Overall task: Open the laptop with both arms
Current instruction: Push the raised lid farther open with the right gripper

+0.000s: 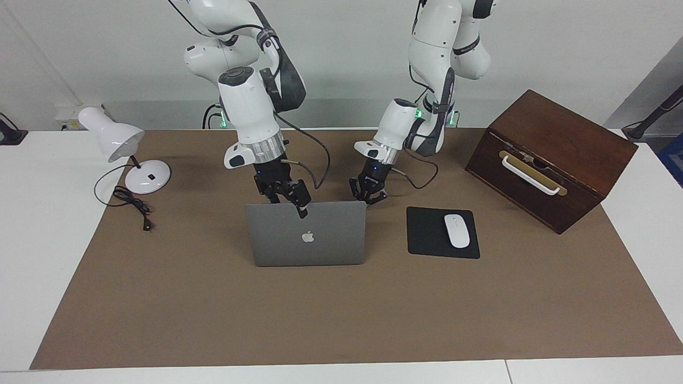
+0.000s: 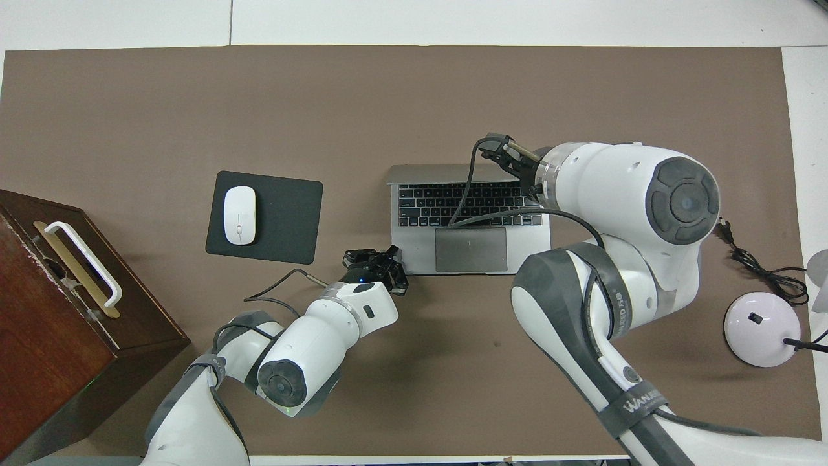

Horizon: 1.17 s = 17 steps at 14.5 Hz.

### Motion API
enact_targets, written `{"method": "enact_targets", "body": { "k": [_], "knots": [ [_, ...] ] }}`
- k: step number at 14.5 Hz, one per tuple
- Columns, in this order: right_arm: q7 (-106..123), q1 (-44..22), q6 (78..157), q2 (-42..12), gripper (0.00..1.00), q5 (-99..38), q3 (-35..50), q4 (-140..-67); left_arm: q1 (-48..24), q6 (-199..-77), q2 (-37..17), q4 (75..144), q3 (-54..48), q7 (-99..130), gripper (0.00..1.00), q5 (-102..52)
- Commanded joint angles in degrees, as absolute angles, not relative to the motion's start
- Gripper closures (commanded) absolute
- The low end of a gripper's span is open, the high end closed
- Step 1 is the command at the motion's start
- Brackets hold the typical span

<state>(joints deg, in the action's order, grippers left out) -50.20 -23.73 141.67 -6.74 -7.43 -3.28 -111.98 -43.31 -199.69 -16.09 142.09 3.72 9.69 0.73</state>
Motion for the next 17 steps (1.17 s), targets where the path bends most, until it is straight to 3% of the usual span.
{"method": "enact_targets", "body": {
  "k": [1, 17],
  "knots": [
    [-45.46, -22.06, 140.01, -7.82, 0.00, -6.50, -2.81, -109.16, -45.35, -200.57, -18.46, 141.15, 3.96, 9.58, 1.00, 0.35],
    [-30.94, -18.37, 139.48, -10.37, 0.00, -0.18, -2.81, -104.59, -45.35, -200.57, -18.46, 141.24, 3.96, 9.58, 1.00, 0.35]
  ]
}}
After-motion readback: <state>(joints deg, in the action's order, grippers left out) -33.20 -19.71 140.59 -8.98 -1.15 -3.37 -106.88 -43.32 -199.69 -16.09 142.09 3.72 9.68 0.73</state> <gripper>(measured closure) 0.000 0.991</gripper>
